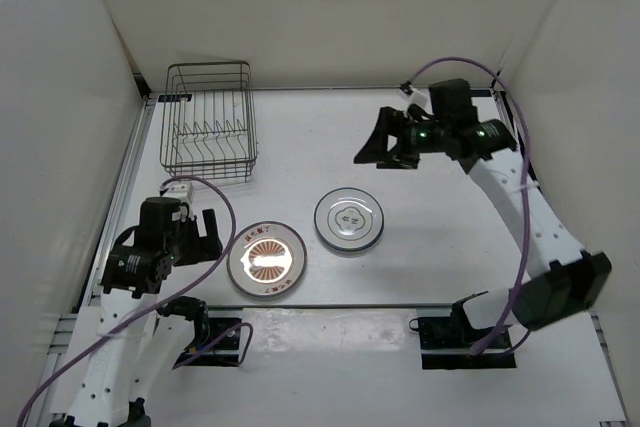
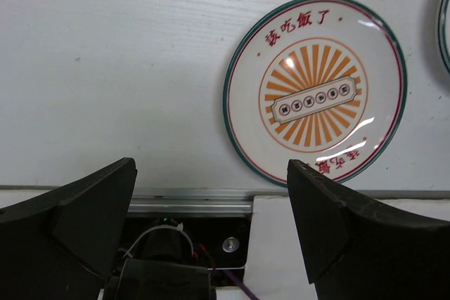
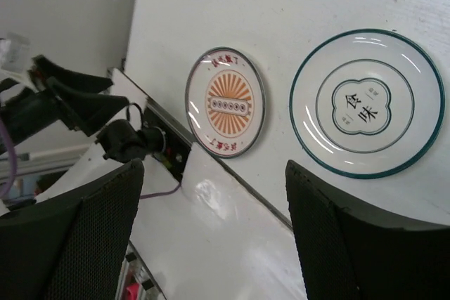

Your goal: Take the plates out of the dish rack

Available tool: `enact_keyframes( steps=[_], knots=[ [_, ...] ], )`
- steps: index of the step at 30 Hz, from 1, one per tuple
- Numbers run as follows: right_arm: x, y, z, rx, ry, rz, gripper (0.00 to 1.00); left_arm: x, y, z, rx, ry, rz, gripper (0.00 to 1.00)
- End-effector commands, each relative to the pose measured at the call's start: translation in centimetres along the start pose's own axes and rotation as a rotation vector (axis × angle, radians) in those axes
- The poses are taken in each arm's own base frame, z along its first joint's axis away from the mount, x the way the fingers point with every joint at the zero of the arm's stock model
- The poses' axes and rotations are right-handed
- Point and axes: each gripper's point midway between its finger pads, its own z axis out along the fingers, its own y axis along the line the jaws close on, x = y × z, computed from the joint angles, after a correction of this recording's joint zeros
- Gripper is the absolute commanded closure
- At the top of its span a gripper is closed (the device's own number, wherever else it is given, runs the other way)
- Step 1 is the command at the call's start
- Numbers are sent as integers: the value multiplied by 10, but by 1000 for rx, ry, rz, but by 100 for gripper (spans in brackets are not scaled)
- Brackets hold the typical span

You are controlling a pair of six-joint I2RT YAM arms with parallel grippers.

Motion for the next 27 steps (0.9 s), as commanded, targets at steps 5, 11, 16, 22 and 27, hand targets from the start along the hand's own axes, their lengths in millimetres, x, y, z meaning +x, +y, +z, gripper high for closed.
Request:
enact_keyframes(
  steps=[5,11,16,22,27],
  knots=[
    [-31,16,97,107,93,-160,17,22,13,-13,-35,-11,22,0],
    [-61,25,182,150,68,-247,15,20,24,-20,-91,-61,-2,0],
    [-75,20,247,134,-10,-306,15,18,32,-26,-123,-124,-18,0],
    [-87,29,305,88,-141,-369,15,22,54,-35,-256,-136,-102,0],
    [-91,35,342,80,-239,-390,17,22,61,-35,-309,-115,-116,0]
  ],
)
